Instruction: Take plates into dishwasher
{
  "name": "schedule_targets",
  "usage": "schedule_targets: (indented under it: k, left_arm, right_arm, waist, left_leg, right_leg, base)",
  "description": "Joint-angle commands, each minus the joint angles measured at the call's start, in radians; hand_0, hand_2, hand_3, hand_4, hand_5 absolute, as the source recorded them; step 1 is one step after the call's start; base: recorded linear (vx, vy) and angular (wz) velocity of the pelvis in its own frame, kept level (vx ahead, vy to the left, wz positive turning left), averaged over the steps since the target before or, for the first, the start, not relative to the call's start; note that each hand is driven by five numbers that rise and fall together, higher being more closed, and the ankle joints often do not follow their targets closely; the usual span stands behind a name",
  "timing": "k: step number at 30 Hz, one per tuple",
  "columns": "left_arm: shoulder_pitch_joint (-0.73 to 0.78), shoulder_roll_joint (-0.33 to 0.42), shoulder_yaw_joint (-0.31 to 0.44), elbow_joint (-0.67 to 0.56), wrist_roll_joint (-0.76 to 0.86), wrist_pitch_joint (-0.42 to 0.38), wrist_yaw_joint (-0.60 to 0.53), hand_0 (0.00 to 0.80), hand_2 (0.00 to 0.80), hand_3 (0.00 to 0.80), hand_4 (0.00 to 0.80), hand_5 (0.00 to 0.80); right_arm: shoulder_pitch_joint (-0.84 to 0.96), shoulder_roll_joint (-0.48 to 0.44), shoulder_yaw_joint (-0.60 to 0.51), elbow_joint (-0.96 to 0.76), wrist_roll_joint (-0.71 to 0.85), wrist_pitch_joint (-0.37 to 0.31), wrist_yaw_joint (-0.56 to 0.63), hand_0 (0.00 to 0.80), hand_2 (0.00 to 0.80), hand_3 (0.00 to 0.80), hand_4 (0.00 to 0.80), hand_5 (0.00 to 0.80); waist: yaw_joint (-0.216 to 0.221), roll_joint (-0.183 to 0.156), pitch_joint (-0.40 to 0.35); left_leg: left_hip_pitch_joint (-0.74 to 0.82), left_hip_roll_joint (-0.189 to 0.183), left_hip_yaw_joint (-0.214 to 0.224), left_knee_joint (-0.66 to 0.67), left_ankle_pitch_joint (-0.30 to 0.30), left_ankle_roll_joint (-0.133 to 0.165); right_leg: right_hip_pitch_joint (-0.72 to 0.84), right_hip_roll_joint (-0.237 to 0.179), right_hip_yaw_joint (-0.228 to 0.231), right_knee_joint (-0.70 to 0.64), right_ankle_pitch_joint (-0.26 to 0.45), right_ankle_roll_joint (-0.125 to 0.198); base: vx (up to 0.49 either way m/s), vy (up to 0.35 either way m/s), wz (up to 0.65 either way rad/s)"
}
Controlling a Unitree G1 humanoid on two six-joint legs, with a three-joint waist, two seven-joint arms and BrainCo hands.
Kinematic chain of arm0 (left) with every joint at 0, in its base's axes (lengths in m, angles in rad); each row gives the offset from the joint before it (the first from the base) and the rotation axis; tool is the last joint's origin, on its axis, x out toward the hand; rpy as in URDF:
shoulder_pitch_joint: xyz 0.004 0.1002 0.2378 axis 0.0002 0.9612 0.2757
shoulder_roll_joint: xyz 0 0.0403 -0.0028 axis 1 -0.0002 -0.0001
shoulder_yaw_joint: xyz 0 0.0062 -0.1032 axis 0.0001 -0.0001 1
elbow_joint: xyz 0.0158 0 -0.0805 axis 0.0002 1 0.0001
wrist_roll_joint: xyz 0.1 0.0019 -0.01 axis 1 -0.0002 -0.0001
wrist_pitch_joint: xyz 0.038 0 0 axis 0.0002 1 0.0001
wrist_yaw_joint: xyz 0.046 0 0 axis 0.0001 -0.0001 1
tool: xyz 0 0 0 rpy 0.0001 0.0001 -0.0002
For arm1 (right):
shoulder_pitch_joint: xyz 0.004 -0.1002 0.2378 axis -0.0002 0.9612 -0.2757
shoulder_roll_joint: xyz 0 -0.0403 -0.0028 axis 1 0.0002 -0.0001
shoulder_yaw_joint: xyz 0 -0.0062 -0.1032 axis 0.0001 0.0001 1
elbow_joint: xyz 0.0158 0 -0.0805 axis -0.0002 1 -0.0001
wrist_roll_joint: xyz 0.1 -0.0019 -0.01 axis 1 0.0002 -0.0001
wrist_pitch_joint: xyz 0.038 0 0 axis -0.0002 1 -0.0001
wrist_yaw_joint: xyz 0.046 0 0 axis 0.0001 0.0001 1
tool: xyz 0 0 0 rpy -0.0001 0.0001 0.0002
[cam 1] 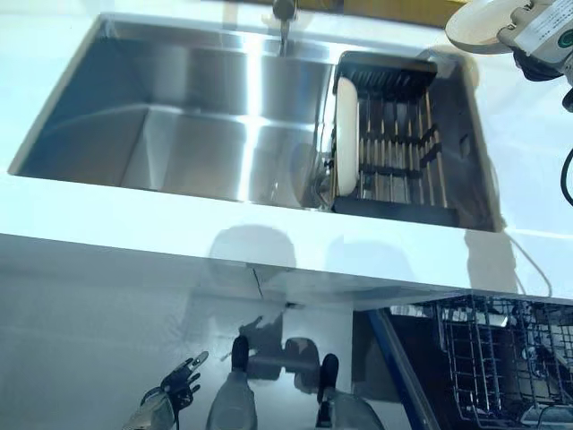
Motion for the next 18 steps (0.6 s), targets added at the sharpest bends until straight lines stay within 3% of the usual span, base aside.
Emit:
schedule_targets:
  k: [1, 6, 11, 18]
  left_arm:
    - [0.046, 0.013, -0.008, 0.052, 0.059, -0.013, 0.005, 0.000, 0.000, 0.000, 0.000, 0.000]
    - [0.048, 0.009, -0.003, 0.072, 0.094, -0.010, -0.003, 0.000, 0.000, 0.000, 0.000, 0.000]
    - [0.055, 0.011, 0.009, 0.091, 0.128, -0.015, -0.013, 0.000, 0.000, 0.000, 0.000, 0.000]
    - [0.044, 0.011, 0.033, 0.129, 0.174, -0.020, -0.010, 0.000, 0.000, 0.000, 0.000, 0.000]
  right_arm:
    - [-0.073, -0.058, 0.043, 0.044, 0.233, 0.129, -0.017, 0.800, 0.800, 0.800, 0.800, 0.800]
    - [0.001, -0.084, -0.056, 0.086, 0.691, 0.141, 0.011, 0.800, 0.800, 0.800, 0.800, 0.800]
    - [0.093, -0.101, -0.172, 0.099, 0.927, 0.156, 0.080, 0.800, 0.800, 0.800, 0.800, 0.800]
    - [0.401, -0.120, -0.520, 0.105, 1.247, 0.195, 0.246, 0.800, 0.800, 0.800, 0.800, 0.800]
  waist:
    - [0.005, -0.049, -0.116]
    - [-0.018, -0.054, -0.171]
    - [-0.046, -0.056, -0.198]
    - [-0.116, -0.055, -0.213]
  left_leg:
    - [0.068, 0.022, 0.011, -0.003, -0.080, -0.008]
    - [0.117, 0.031, 0.034, -0.003, -0.100, -0.007]
    - [0.169, 0.036, 0.056, -0.003, -0.116, -0.001]
    - [0.216, 0.060, 0.117, -0.003, -0.128, -0.009]
  right_leg:
    - [0.004, -0.028, 0.028, -0.001, 0.019, 0.063]
    - [0.037, -0.024, 0.050, -0.001, 0.012, 0.065]
    - [0.068, -0.014, 0.083, -0.001, 0.004, 0.059]
    - [0.079, 0.005, 0.139, -0.001, 0.005, 0.056]
  base:
    - [0.018, 0.031, -0.05]
    - [0.027, 0.035, -0.16]
    - [0.046, 0.021, -0.18]
    - [-0.019, -0.034, -0.28]
